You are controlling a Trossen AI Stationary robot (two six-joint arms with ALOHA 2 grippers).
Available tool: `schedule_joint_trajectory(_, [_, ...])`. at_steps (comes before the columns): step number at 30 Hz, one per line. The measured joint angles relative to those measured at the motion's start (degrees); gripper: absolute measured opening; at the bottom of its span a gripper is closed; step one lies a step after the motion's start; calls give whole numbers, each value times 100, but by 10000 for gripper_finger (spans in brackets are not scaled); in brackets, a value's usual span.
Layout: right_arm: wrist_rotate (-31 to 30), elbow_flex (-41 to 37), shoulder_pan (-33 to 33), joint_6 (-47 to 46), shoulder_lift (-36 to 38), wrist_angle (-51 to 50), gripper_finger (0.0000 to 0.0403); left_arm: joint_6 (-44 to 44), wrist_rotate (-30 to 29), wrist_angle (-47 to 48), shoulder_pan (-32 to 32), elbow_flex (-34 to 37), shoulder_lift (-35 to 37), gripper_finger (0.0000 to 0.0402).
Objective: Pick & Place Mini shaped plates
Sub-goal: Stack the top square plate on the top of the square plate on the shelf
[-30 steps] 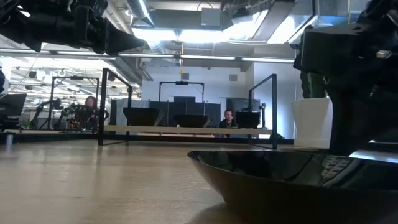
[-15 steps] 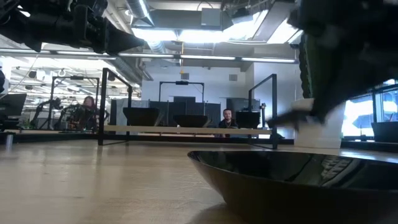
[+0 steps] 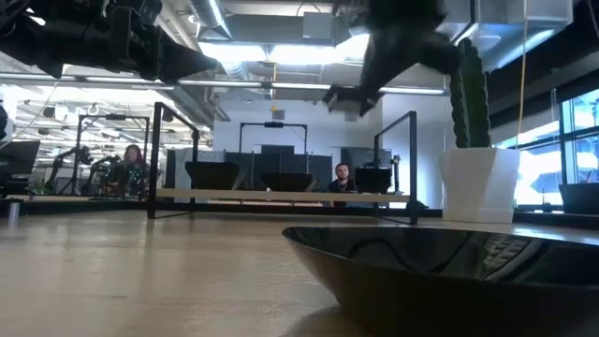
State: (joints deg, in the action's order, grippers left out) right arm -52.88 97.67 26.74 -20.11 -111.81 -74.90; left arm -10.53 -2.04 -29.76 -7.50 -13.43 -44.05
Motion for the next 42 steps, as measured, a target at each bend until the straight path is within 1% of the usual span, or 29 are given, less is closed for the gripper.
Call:
schedule_joint_trajectory(2, [219,105,-412,293,0,3,1,71,0,0,1,0,0,8])
schedule_joint_trajectory(5, [237,168,-1050,604,0,-3,1,75,0,0,2,0,0,7])
schedule_joint_trajectory(7, [289,168,-1485,664,0,-8,1,75,0,0,1,0,-1,5])
schedule_joint_trajectory(11, [653,150,-2275,827,0,59,1,75,-1,1,2,0,0,4])
schedule_joint_trajectory(15, [716,140,-2714,1197,0,141,1,75,-2,2,2,0,0,4])
schedule_joint_trajectory(17, [951,140,-2869,1303,4,184,1,75,-2,2,1,0,0,4])
schedule_joint_trajectory(20, [1350,140,-3030,1255,4,188,1,75,-2,2,1,0,0,4])
schedule_joint_trajectory(25, [1311,140,-3107,1307,4,53,1,75,-2,2,2,0,-1,7])
schedule_joint_trajectory(28, [1478,136,-3110,1409,4,-212,0,75,-2,2,1,0,0,8])
schedule_joint_trajectory(33, [1529,133,-3113,1325,32,-532,0,77,-4,2,0,0,0,5])
schedule_joint_trajectory(39, [1569,133,-3113,1147,39,-570,0,75,-4,2,1,0,-2,5])
schedule_joint_trajectory(42, [1751,133,-3113,1125,39,-567,0,75,-4,2,0,0,0,8])
